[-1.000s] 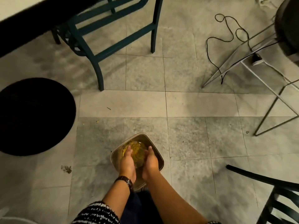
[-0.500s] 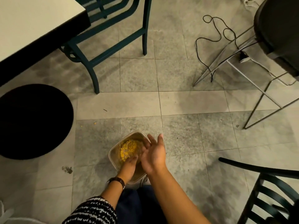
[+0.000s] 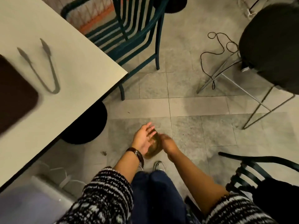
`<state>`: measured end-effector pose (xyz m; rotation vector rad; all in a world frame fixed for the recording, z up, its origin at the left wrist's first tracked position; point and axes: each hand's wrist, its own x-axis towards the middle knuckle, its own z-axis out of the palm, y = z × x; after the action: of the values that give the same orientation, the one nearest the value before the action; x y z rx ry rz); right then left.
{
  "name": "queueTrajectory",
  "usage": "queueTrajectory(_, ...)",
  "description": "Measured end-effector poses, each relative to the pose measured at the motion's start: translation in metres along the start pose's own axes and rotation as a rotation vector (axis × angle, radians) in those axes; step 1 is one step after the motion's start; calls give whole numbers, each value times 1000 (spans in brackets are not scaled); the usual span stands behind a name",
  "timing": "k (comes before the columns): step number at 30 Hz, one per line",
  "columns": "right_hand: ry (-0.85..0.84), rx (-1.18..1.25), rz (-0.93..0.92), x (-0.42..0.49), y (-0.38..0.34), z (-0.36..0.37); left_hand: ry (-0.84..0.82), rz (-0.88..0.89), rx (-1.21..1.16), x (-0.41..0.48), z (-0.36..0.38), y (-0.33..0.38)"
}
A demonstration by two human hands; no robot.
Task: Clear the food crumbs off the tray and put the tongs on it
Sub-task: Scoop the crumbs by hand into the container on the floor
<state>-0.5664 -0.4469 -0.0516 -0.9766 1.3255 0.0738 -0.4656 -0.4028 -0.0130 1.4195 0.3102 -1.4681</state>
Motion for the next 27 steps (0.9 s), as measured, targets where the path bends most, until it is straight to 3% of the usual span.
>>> queueTrajectory(6,-46,-132,-264,-81,-72,20,-112,220,125,-96,-9,49)
queueTrajectory(9,-164,-186,-350,-107,-102,46,-92,321,170,-133,-42,69)
queueTrajectory(13,-268,-296,-494,-126,-140,110,28,451,145,-165,-109,97)
queueTrajectory(18,-322,-417,-595,-124,-161,213,211,550,-57,-176,-202,133)
queueTrajectory(27,-374,-751,-759,-91,-204,411,529,608,-218,-152,-378,234)
